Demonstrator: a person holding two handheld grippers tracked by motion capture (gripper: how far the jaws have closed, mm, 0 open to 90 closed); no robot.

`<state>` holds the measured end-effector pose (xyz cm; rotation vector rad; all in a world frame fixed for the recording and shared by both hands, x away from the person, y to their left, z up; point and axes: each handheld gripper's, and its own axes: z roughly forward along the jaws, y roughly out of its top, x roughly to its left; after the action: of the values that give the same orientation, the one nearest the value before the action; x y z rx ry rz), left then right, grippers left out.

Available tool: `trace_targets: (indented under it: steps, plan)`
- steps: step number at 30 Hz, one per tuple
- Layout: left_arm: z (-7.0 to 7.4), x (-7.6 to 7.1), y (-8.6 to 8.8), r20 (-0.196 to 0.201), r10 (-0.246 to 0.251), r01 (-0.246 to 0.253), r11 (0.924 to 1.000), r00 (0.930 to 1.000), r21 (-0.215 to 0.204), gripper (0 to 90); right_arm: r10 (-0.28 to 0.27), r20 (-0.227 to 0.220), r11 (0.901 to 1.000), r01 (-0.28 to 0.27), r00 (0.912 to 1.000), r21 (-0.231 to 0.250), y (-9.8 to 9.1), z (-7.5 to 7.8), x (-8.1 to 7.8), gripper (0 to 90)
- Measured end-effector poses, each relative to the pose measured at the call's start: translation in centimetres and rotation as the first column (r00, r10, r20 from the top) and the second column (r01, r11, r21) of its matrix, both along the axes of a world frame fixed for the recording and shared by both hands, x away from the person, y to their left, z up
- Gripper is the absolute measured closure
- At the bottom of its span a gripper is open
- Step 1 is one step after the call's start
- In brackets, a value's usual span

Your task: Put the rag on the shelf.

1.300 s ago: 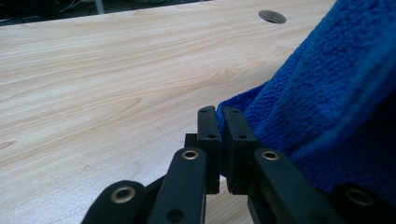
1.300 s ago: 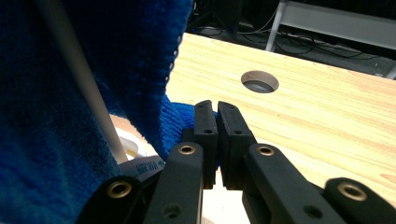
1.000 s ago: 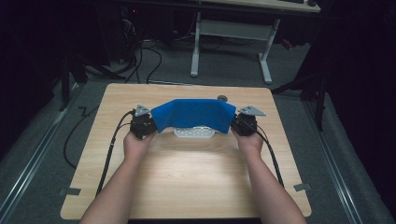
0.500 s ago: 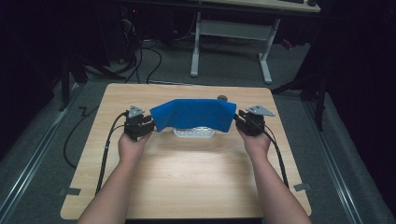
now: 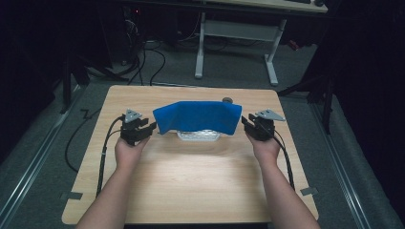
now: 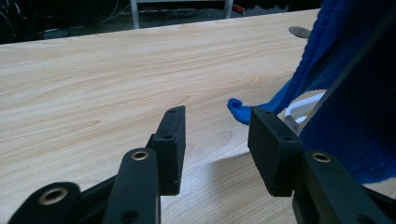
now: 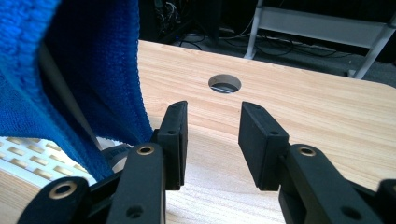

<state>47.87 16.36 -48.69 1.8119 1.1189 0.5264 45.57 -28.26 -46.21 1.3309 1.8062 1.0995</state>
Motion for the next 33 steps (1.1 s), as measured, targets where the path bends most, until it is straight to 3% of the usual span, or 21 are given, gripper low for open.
trace_targets:
  steps: [5,10,11,16,20,22,26,29,30,33]
  plan:
    - [0.2,-0.4,0.4,-0.001,0.005,-0.005,0.9996,1.0000,0.029,54.2,0.006,0.001,0.9999,-0.006,1.0000,-0.015,-0.1,0.2,-0.5,60.4]
    - [0.6,-1.4,1.0,0.021,0.022,-0.022,0.9996,0.9995,0.019,51.9,0.015,0.018,0.9998,-0.015,0.9997,-0.013,-0.1,0.6,-1.3,57.1]
    - [0.6,-1.6,1.2,0.019,0.022,-0.023,0.9995,0.9996,0.020,51.3,0.019,0.034,0.9997,-0.018,0.9992,-0.017,-0.1,0.6,-1.5,56.5]
    - [0.3,-3.6,1.5,0.018,0.025,-0.026,0.9993,0.9995,0.026,49.4,0.030,0.017,0.9984,-0.029,0.9994,-0.048,-0.1,0.7,-2.9,49.7]
    - [-0.4,-5.4,1.6,0.000,0.015,-0.015,0.9993,0.9999,0.034,48.0,0.056,0.060,0.9967,-0.052,0.9966,-0.061,0.1,0.5,-4.8,46.4]
    - [-0.7,-6.3,1.6,0.000,0.008,-0.008,0.9995,1.0000,0.030,46.9,0.076,0.041,0.9934,-0.072,0.9962,-0.089,0.4,0.3,-5.9,42.1]
    - [-1.0,-8.5,1.0,0.001,-0.029,0.029,0.9987,0.9996,0.042,45.7,0.111,0.055,0.9903,-0.106,0.9923,-0.091,0.7,-0.3,-8.2,39.0]
    - [-1.1,-10.0,0.2,-0.009,-0.058,0.058,0.9972,0.9983,0.048,44.4,0.144,0.037,0.9842,-0.139,0.9889,-0.110,1.2,-1.0,-9.8,34.4]
    - [-1.2,-10.9,-0.4,-0.013,-0.078,0.079,0.9962,0.9968,0.038,43.9,0.167,0.018,0.9832,-0.166,0.9857,-0.077,1.4,-1.5,-10.8,29.7]
    - [-1.5,-11.8,-1.3,-0.018,-0.105,0.106,0.9933,0.9943,0.047,42.0,0.180,-0.004,0.9816,-0.180,0.9837,-0.064,1.9,-2.0,-11.8,25.9]
